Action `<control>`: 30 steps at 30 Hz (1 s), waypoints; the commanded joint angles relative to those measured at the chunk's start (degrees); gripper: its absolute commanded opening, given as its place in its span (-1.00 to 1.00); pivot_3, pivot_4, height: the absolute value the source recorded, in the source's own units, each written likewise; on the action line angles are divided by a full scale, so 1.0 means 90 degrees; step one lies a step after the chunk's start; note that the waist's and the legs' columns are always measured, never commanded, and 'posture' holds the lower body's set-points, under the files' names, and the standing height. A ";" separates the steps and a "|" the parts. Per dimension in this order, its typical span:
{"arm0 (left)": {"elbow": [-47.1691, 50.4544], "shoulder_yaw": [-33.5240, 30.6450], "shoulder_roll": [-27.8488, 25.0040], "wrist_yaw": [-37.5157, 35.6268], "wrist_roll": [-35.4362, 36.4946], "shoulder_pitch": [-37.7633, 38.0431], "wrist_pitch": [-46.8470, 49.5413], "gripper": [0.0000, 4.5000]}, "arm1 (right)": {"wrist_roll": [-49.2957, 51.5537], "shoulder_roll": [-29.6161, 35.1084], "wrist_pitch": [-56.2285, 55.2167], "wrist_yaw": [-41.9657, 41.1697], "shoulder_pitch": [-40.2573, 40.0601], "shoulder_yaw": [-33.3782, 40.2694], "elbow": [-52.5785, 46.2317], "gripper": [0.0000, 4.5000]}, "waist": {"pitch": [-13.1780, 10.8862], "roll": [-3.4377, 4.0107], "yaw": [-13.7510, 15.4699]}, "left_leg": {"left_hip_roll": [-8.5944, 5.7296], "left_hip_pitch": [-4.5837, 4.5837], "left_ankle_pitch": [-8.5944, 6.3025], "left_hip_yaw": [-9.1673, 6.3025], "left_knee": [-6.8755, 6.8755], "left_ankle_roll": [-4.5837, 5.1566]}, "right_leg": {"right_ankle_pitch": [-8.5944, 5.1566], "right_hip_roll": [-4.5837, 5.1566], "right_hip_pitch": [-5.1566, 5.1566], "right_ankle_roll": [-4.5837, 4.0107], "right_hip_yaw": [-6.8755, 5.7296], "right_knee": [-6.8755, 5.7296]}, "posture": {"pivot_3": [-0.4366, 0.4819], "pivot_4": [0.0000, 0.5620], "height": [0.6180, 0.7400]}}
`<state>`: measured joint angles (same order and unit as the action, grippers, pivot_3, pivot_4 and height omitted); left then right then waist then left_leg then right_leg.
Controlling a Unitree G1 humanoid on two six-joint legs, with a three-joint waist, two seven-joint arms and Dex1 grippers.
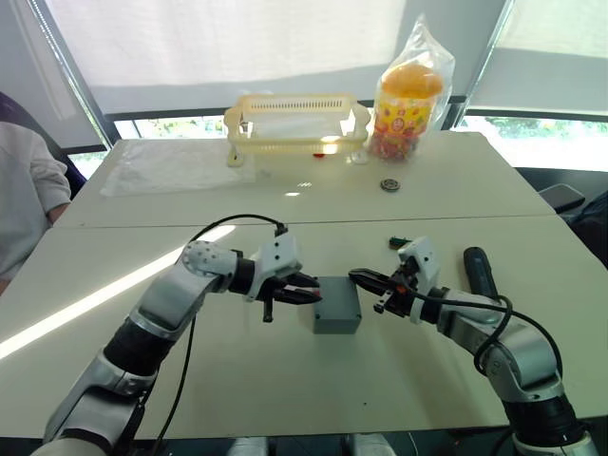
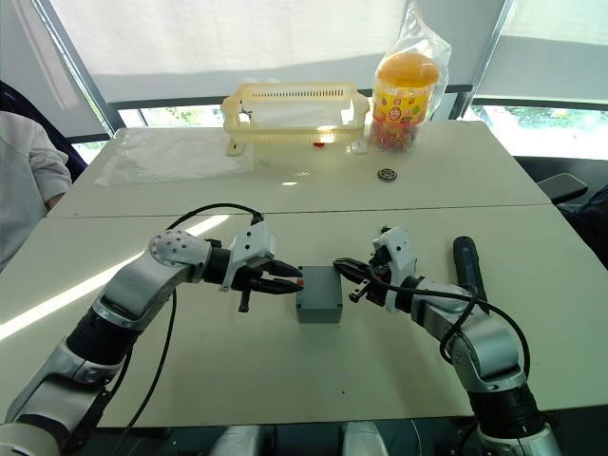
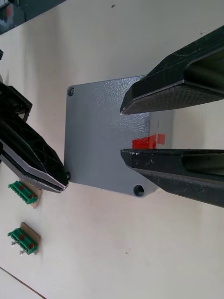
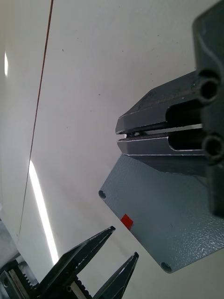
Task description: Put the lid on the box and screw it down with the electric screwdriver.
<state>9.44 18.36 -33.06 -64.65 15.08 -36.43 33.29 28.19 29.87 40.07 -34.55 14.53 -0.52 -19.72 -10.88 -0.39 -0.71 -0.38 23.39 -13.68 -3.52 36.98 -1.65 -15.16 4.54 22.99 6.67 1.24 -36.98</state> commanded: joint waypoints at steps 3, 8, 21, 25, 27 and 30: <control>0.0252 -0.0434 -0.0042 0.0137 0.0293 -0.0090 0.0194 -0.50 | -0.0101 -0.0010 -0.0159 -0.0052 0.0097 -0.0020 -0.0053 -0.98 | 0.0000 0.0000 -0.0004 | 0.0000 0.0000 0.0000 0.0000 0.0000 0.0000 | 0.0000 0.0000 0.0000 0.0000 0.0000 0.0000 | -0.05 -0.47 1.00; 0.0293 -0.0451 -0.0088 0.0155 0.0341 -0.0061 0.0229 -0.50 | -0.0276 0.0059 -0.0282 -0.0143 0.0107 -0.0150 -0.0056 -0.59 | 0.0000 0.0000 -0.0006 | 0.0000 0.0000 0.0000 0.0001 0.0000 0.0000 | 0.0000 0.0000 0.0001 0.0000 0.0000 0.0000 | -0.05 -0.47 1.00; 0.0429 -0.0571 -0.0102 0.0051 0.0626 -0.0206 0.0241 -0.50 | 0.1600 0.1320 0.2074 -0.0092 0.1060 0.2121 -0.0850 0.55 | -0.0001 -0.0001 0.0018 | 0.0001 0.0004 0.0000 -0.0001 0.0001 0.0000 | 0.0000 0.0001 0.0002 0.0000 0.0000 0.0000 | -0.05 -0.47 1.00; 0.0752 -0.0620 -0.0197 -0.0087 0.0838 -0.0290 0.0276 -0.50 | 0.1959 0.3040 0.3601 -0.0543 0.1253 0.2656 -0.0056 0.55 | -0.0002 -0.0001 0.0065 | -0.0002 0.0007 0.0000 -0.0002 0.0005 0.0000 | -0.0001 0.0008 -0.0001 -0.0002 -0.0004 0.0005 | -0.05 -0.47 1.00; 0.1032 -0.0584 -0.0398 -0.0272 0.0921 -0.0181 0.0237 -0.50 | 0.1943 0.3712 0.4292 -0.0563 0.1394 0.2604 0.0522 0.55 | -0.0001 -0.0003 0.0025 | 0.0000 0.0006 -0.0001 0.0001 0.0001 0.0002 | -0.0007 0.0007 -0.0004 -0.0014 -0.0003 0.0015 | -0.05 -0.47 1.00; 0.1333 -0.0573 -0.0578 -0.0471 0.1090 -0.0067 0.0216 -0.50 | 0.1759 0.4529 0.4663 -0.0740 0.1391 0.2149 0.1077 0.93 | -0.0002 0.0003 -0.0024 | 0.0001 0.0004 -0.0003 0.0014 -0.0002 0.0005 | -0.0012 0.0007 0.0002 -0.0023 0.0008 0.0014 | -0.05 -0.47 1.00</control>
<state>18.77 14.23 -37.53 -67.78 23.42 -37.28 35.93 44.56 68.03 80.42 -40.00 26.17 19.73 -11.02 -10.89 -0.36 -0.93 -0.35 23.42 -13.70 -3.35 36.96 -1.60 -15.27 4.59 23.05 6.45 1.34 -36.87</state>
